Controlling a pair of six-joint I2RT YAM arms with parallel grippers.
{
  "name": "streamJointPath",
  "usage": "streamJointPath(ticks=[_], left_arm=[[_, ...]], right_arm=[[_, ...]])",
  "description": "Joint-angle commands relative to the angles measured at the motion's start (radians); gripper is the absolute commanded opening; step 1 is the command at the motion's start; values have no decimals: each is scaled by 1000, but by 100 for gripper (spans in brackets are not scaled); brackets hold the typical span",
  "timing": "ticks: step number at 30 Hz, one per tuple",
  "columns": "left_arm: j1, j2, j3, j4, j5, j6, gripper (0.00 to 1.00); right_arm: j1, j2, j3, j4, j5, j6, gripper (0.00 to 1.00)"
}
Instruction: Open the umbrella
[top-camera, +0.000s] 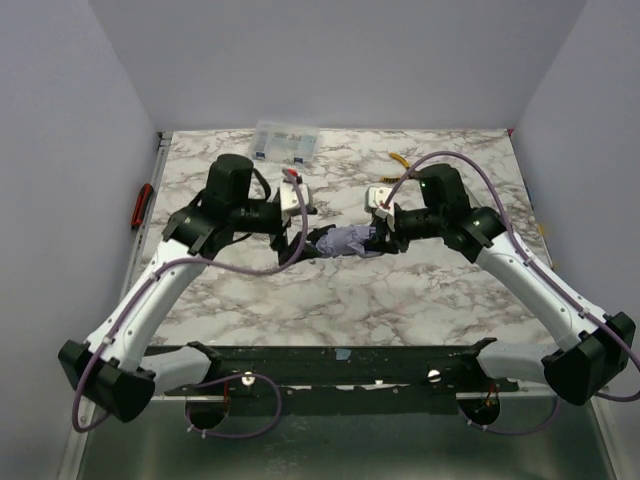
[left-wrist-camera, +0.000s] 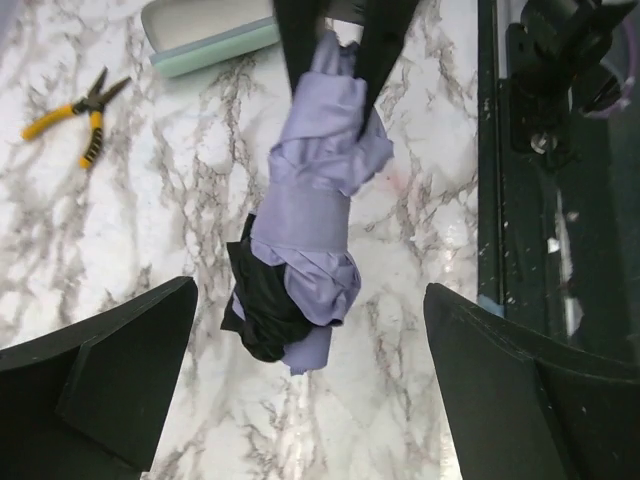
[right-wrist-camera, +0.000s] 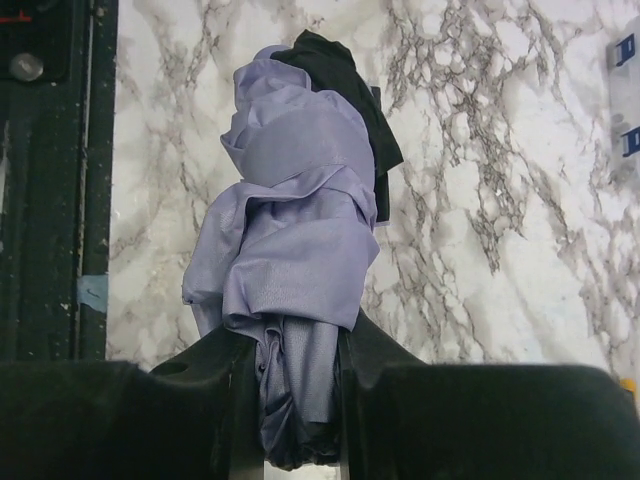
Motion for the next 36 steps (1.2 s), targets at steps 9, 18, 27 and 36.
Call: streamJointPath(ticks=[9, 18, 27, 36], left_arm=[[-139, -89, -175, 140, -265, 193, 98], [-162, -70, -141, 33, -179, 205, 4], [-150, -14, -70, -2, -148, 143, 0], [-139, 30, 16, 73, -70, 29, 0]], right_arm=[[-6, -40, 67, 94, -213, 200, 1], [-6, -72, 114, -7, -110, 187, 44], [9, 70, 490, -316, -77, 140, 92], [83, 112, 402, -249, -21, 139, 100]])
